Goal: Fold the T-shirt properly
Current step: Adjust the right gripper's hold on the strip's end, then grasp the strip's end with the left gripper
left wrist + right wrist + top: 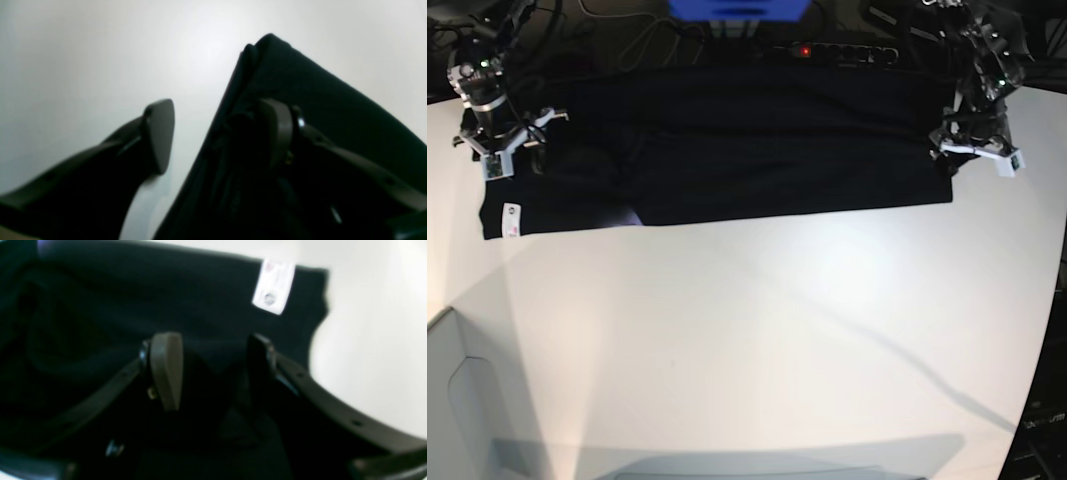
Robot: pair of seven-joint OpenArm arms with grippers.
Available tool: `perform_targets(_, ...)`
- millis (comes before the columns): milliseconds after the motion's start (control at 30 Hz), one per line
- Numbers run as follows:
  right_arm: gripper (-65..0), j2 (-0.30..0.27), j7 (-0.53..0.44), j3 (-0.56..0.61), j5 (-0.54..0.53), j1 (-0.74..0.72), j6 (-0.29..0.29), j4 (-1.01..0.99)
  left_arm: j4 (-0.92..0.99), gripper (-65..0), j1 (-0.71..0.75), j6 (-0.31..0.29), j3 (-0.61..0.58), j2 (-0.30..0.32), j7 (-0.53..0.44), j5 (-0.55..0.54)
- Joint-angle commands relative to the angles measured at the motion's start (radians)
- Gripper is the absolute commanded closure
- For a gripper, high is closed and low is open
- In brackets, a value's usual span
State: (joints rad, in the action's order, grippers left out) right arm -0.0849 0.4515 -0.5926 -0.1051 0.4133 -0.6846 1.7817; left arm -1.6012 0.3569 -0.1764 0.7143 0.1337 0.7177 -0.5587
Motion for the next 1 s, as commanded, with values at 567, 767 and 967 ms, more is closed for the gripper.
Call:
perform_targets(567,-31.7,-0.048,-0.009,-0.137,-0.006,-0.129,-0.014,-0.059,-0.012,-37.5,0.017,0.004,0.003,0.010,-0.002,-0.004)
perform_targets(767,-31.7,-0.008,-0.009,-0.123,-0.003,-0.107,-0.014,-0.058,-0.012,-38.3,0.020,0.002,0.003,0.010,-0.002,-0.005)
perform_targets(967,-31.7,-0.009,-0.016,-0.028,-0.002,-0.084,-0.014,-0.122,-0.029,-41.3,0.040,0.001,0.001,-0.029,-0.002,-0.005)
